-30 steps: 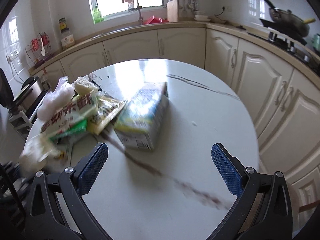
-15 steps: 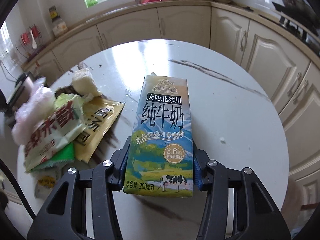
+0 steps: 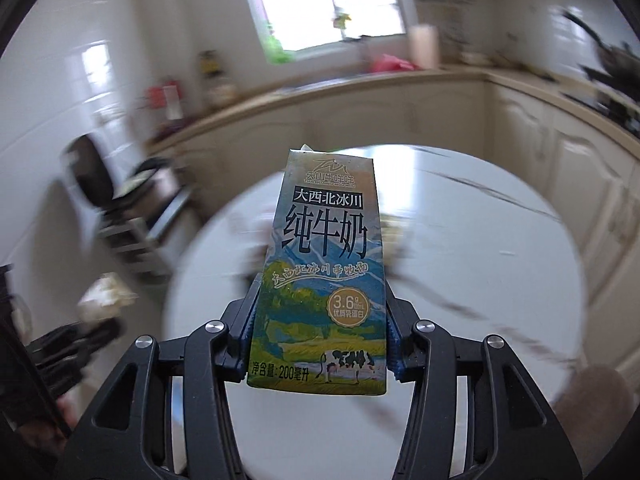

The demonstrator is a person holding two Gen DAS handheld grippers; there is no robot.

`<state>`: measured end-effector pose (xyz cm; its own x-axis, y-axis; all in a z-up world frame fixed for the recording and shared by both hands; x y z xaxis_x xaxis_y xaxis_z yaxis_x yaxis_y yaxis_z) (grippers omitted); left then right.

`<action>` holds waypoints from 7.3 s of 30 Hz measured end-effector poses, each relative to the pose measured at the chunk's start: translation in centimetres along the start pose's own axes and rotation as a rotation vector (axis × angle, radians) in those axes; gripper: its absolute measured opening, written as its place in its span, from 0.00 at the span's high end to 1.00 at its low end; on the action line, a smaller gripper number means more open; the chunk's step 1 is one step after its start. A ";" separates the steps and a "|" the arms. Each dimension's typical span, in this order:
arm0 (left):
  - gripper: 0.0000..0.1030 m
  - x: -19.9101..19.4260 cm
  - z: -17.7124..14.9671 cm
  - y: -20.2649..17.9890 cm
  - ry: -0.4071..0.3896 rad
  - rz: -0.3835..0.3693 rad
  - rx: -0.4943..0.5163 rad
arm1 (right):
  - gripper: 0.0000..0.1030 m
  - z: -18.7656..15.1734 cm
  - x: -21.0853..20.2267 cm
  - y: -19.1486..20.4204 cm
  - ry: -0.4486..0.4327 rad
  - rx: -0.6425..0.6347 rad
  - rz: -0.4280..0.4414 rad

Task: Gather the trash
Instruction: 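Carry paper and milk carton to the blue wastebasket and open both grippers over it, then move both grippers back to the table of trash, then grasp the clear plastic bag with the left gripper, then grasp the black plastic bag with the left gripper while the right gripper grasps the white snack wrapper, then carry both items to the blue wastebasket and open both grippers over it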

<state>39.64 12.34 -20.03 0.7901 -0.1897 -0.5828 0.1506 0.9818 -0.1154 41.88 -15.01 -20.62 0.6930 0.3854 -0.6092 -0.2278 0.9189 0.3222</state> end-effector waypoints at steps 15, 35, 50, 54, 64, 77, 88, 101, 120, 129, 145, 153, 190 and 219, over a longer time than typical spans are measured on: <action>0.74 -3.2 -13.8 16.6 0.240 0.262 -0.207 | 0.54 -13.2 15.3 23.5 0.270 -0.311 0.278; 0.40 8.4 -23.6 25.4 0.577 0.373 -0.340 | 0.53 -27.8 35.5 27.0 0.651 -0.314 0.269; 0.29 -1.2 -18.7 21.9 0.381 0.502 -0.331 | 0.36 -20.9 27.4 29.1 0.434 -0.300 0.285; 0.21 -4.9 -13.7 17.7 0.241 0.504 -0.273 | 0.20 -16.3 21.7 28.6 0.285 -0.294 0.268; 0.01 -10.2 -3.6 -0.2 -0.053 0.387 -0.032 | 0.05 -5.6 6.0 19.7 -0.060 -0.206 0.127; 0.01 -4.7 3.2 -15.3 -0.010 0.130 0.221 | 0.02 0.2 -2.8 0.7 -0.189 0.002 -0.120; 0.01 9.6 10.2 -18.4 0.092 0.165 0.265 | 0.02 1.0 -1.5 -9.8 -0.133 0.108 -0.215; 0.55 23.4 12.9 -19.7 0.188 0.094 0.253 | 0.02 0.9 2.9 -12.3 -0.046 0.145 -0.209; 0.66 14.2 7.9 -11.3 0.035 0.156 0.122 | 0.02 1.9 10.3 -6.0 0.041 0.261 -0.178; 0.66 9.3 4.7 -8.2 0.053 0.183 0.111 | 0.02 2.9 16.1 -3.1 0.108 0.185 -0.381; 0.65 4.7 3.3 -7.8 0.058 0.127 0.080 | 0.03 -2.0 10.2 -11.8 0.227 0.216 -0.452; 0.74 4.6 3.7 -10.2 0.061 0.032 0.094 | 0.20 -1.6 12.2 -10.5 0.252 0.042 -0.403; 0.73 16.4 5.2 -17.1 0.240 -0.048 0.157 | 0.47 -1.4 7.8 -9.8 0.167 0.113 -0.096; 0.75 8.7 4.2 -11.3 0.155 -0.015 0.090 | 0.47 -1.4 7.9 -3.8 0.142 0.022 -0.055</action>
<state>47.35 -0.43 -20.42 0.6874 -0.1956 -0.6994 0.2199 0.9739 -0.0563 47.22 -15.29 -27.70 0.5998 0.3441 -0.7224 -0.1760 0.9374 0.3003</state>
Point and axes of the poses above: each gripper's, at about its wrist camera, not at the fingertips, and x roughly the way its jaws point, y to its left, z to its top, the point moved 8 cm from there along x, roughly the way its jaws point, and after that the axes turned 6 degrees about x, right-handed, at the moved point
